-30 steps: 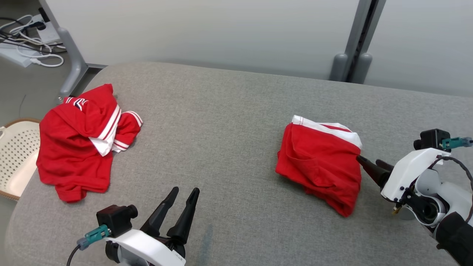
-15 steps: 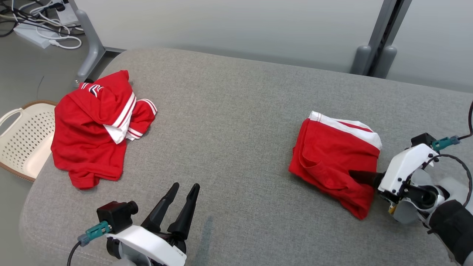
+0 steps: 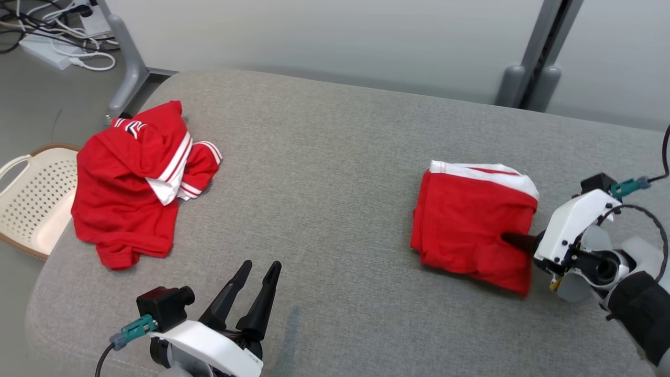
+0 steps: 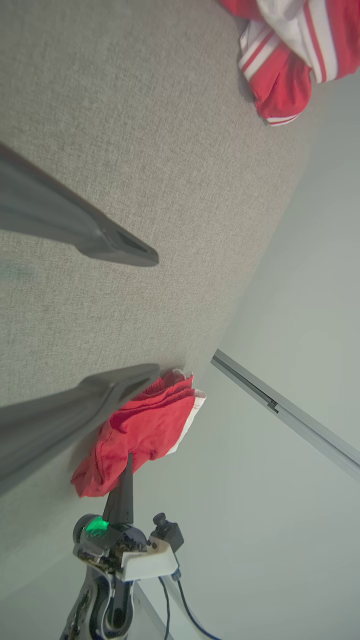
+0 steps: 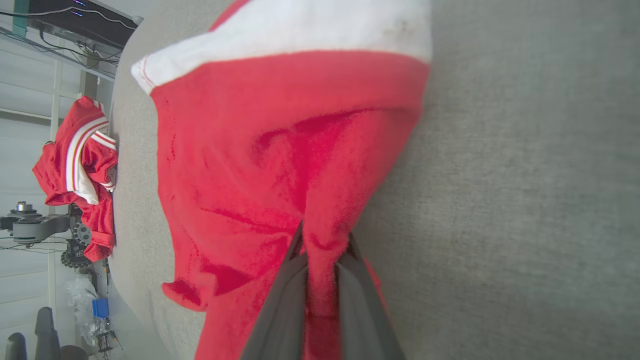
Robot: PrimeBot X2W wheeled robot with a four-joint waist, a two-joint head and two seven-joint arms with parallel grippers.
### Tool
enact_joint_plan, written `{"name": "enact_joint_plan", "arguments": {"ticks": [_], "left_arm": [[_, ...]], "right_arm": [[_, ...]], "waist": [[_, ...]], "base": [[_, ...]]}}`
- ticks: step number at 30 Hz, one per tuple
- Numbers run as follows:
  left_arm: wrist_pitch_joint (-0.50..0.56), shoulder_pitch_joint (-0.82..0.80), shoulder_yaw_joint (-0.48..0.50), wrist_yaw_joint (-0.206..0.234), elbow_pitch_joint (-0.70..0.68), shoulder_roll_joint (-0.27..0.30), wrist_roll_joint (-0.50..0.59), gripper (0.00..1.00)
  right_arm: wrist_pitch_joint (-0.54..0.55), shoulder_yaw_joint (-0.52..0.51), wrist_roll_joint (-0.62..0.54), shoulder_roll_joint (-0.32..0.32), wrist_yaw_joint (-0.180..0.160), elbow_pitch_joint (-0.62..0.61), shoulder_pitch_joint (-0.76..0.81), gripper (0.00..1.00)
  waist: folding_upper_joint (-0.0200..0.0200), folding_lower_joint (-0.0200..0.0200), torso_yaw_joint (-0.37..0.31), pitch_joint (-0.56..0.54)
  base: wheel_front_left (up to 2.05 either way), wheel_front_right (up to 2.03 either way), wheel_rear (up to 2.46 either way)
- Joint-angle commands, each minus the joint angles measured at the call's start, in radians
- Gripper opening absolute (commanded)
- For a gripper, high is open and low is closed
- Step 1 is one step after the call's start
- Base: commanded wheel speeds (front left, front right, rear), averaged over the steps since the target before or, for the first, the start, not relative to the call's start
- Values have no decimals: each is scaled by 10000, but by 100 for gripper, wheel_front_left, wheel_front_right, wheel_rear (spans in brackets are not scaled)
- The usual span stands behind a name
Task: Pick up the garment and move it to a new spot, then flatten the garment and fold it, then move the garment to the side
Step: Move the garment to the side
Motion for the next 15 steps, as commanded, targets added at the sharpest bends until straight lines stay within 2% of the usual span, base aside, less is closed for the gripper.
{"name": "enact_joint_plan", "arguments": {"ticks": [1,7,15], "left_arm": [[-46,-128,50,-71,-22,64,76,100],[-82,-327,54,-58,-391,121,434,100],[-98,-793,-21,336,-1059,368,1936,100]], "right_arm": [[-152,2,-113,-148,6,-102,-104,0],[-616,179,-660,-600,7,-771,-417,0],[-709,646,-1554,-1106,7,-1555,-1151,0]], "waist": [[0,0,-114,5],[0,0,-672,134],[0,0,-1733,750]], "base": [[0,0,0],[0,0,0],[0,0,0]]}}
